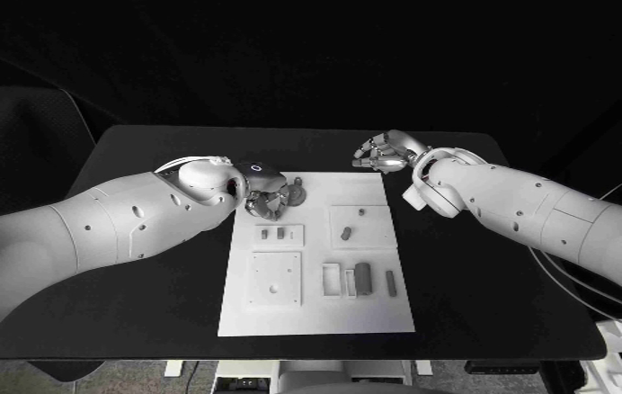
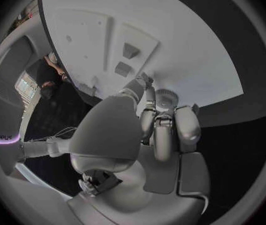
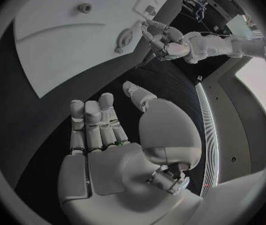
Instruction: Assemble the parts on the task board
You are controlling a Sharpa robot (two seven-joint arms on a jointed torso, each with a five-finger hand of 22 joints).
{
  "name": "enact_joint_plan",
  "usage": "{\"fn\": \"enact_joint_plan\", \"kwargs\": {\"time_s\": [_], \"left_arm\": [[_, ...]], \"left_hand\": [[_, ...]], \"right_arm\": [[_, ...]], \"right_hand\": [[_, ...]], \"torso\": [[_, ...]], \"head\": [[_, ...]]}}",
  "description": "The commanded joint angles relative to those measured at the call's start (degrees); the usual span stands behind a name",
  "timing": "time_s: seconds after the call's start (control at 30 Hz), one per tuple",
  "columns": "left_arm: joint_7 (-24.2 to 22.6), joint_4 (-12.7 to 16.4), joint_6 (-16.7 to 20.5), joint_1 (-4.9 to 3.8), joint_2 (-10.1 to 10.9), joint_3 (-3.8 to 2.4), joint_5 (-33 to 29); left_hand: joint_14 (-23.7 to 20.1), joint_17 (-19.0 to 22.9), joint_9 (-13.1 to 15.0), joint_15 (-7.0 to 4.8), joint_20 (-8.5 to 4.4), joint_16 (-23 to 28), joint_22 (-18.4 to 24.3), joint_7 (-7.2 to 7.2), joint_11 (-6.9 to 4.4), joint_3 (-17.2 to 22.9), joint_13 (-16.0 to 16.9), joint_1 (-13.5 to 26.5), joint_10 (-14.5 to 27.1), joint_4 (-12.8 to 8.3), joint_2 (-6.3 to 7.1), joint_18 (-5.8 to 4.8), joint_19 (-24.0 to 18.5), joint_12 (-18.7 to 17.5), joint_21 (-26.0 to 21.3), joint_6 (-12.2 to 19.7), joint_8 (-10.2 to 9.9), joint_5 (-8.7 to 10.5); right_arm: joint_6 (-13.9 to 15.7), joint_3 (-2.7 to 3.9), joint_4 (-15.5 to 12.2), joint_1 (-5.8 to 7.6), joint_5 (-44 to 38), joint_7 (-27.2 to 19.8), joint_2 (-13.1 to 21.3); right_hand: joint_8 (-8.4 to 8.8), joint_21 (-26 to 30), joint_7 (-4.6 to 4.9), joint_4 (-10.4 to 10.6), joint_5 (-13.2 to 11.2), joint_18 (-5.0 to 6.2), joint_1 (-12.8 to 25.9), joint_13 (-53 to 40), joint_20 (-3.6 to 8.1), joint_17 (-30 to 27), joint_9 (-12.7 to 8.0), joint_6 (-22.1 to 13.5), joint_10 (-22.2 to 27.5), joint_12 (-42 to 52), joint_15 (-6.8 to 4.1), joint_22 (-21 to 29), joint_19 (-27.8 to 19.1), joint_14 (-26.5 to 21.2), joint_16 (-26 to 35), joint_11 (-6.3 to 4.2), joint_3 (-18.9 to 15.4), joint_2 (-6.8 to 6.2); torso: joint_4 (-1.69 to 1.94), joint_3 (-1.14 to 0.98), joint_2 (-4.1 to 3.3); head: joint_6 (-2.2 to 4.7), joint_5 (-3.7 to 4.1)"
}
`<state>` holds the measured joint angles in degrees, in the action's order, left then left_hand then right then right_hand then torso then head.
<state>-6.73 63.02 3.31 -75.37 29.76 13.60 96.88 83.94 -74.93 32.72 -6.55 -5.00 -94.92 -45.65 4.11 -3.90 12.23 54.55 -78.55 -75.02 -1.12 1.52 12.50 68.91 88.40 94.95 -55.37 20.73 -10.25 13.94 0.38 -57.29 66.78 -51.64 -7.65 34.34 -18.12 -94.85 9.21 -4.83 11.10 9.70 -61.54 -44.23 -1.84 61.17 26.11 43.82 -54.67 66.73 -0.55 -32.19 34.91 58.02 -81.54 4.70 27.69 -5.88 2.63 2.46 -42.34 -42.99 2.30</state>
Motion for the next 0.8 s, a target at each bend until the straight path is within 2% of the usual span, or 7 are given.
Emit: {"fn": "enact_joint_plan", "kwargs": {"time_s": [0.03, 0.43, 0.8], "left_arm": [[-0.13, -0.07, -0.93, 0.01, -0.16, -0.01, -0.22], [-0.08, -0.14, -1.54, 0.07, -0.01, -0.01, -0.22], [-0.09, -0.14, -1.65, 0.08, 0.14, -0.01, -0.22]], "left_hand": [[-0.12, -7.3, 0.06, 0.01, -0.34, -2.58, -0.1, 2.62, -0.11, 0.28, -2.04, 0.32, 0.34, -0.06, -0.42, 2.5, -0.08, -0.19, 8.09, -2.96, 0.33, -0.29], [-0.19, -7.23, 0.05, 0.01, -0.34, -2.57, -0.12, 2.64, -0.11, 0.31, -2.03, 0.36, 0.36, -0.04, -0.41, 2.5, -0.1, -0.19, 8.09, -2.97, 0.31, -0.29], [-0.24, -7.18, 0.04, 0.01, -0.34, -2.55, -0.13, 2.65, -0.11, 0.35, -2.03, 0.38, 0.37, -0.02, -0.41, 2.5, -0.11, -0.18, 8.08, -2.98, 0.29, -0.3]], "right_arm": [[-0.53, 0.01, -0.06, -0.02, -0.13, -0.3, -0.01], [-0.53, 0.01, -0.02, -0.02, -0.13, -0.31, -0.01], [-0.57, 0.01, -0.01, -0.02, -0.13, -0.3, -0.02]], "right_hand": [[-0.29, -1.54, 0.53, -0.05, -0.28, -0.62, 0.54, 0.05, 0.03, -0.09, -0.05, -0.04, 0.46, 0.18, -0.07, 0.1, -0.21, -0.35, -0.22, 0.09, 0.4, -0.04], [-0.3, -1.54, 0.53, -0.06, -0.28, -0.62, 0.55, 0.06, 0.03, -0.1, -0.05, -0.05, 0.46, 0.19, -0.07, 0.1, -0.21, -0.35, -0.23, 0.09, 0.41, -0.04], [-0.3, -1.55, 0.53, -0.07, -0.28, -0.62, 0.56, 0.07, 0.03, -0.1, -0.05, -0.05, 0.46, 0.19, -0.07, 0.11, -0.21, -0.35, -0.23, 0.09, 0.42, -0.04]], "torso": [[0.0, 0.0, 0.01], [0.02, 0.07, 0.01], [0.04, 0.05, 0.01]], "head": [[-0.07, -0.01], [-0.18, 0.05], [-0.27, 0.03]]}}
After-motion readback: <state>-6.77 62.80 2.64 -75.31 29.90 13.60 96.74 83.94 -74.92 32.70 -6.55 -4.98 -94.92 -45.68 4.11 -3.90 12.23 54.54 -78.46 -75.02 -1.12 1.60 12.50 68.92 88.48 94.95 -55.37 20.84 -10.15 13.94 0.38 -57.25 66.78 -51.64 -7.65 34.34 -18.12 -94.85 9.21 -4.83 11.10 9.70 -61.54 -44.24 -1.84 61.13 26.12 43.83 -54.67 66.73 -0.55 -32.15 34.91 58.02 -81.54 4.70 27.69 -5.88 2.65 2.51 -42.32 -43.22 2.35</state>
